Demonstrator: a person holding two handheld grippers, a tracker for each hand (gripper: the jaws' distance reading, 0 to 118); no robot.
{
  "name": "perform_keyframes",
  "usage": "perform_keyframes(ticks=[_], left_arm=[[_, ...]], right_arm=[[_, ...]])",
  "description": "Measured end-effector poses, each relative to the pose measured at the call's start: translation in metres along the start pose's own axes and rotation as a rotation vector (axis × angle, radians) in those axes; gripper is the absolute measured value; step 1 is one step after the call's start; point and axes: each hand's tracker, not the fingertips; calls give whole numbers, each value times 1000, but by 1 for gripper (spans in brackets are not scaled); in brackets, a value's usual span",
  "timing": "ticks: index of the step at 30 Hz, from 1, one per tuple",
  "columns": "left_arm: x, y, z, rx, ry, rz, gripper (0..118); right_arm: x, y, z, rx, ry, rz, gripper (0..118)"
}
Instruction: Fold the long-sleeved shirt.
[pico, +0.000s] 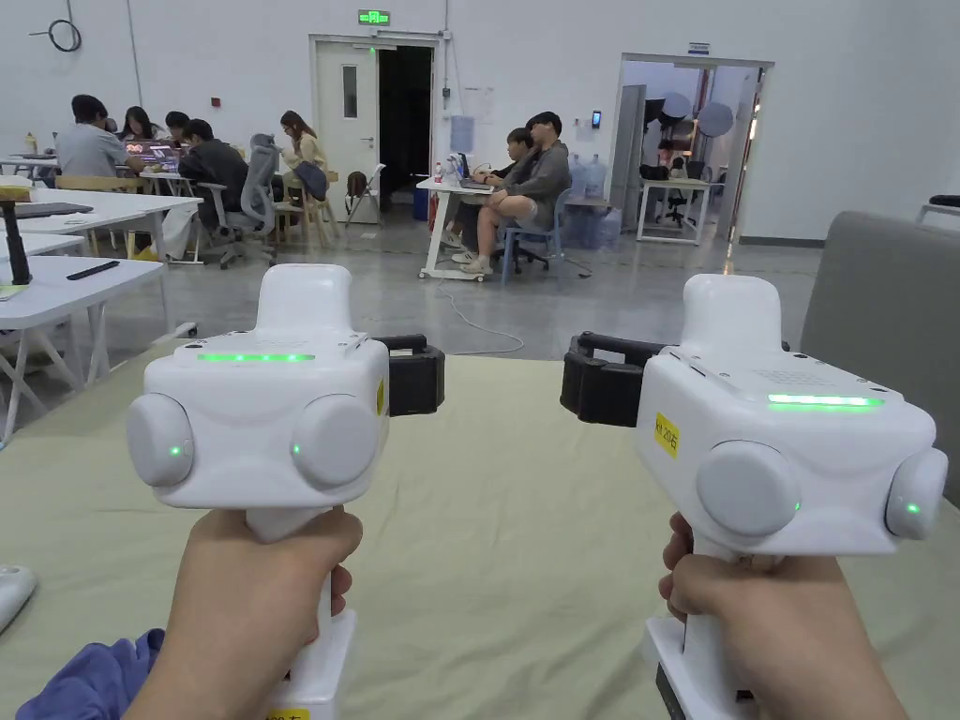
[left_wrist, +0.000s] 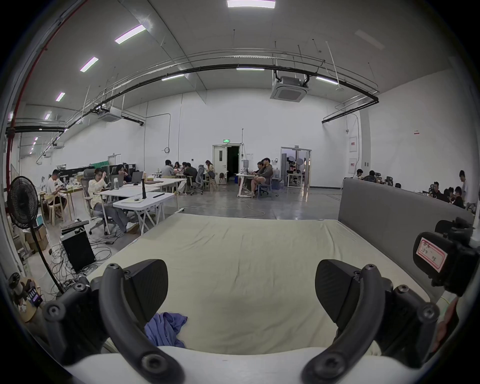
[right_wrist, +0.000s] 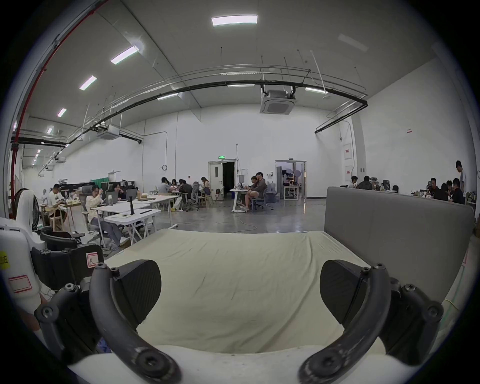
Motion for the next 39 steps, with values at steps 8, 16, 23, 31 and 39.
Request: perform_keyframes(ticks=[8,16,23,31,39], left_arm=[[1,0,1,5,3,-7,114],[0,-2,1,1,0,0,114],[-5,-3,2,20,-41,11,106],[-5,-19,0,3,-56,23,0],[-86,-12,4,-7,71,32,0]], right_arm=[[-1,-1,1,0,-3,4,118],[-4,-3,-1,-5,5,21,118],[-4,-3,1,1,2,16,114],[-19,-13,3,-1,-33,61,0],[-79,-13,-32,-40,81,50,0]])
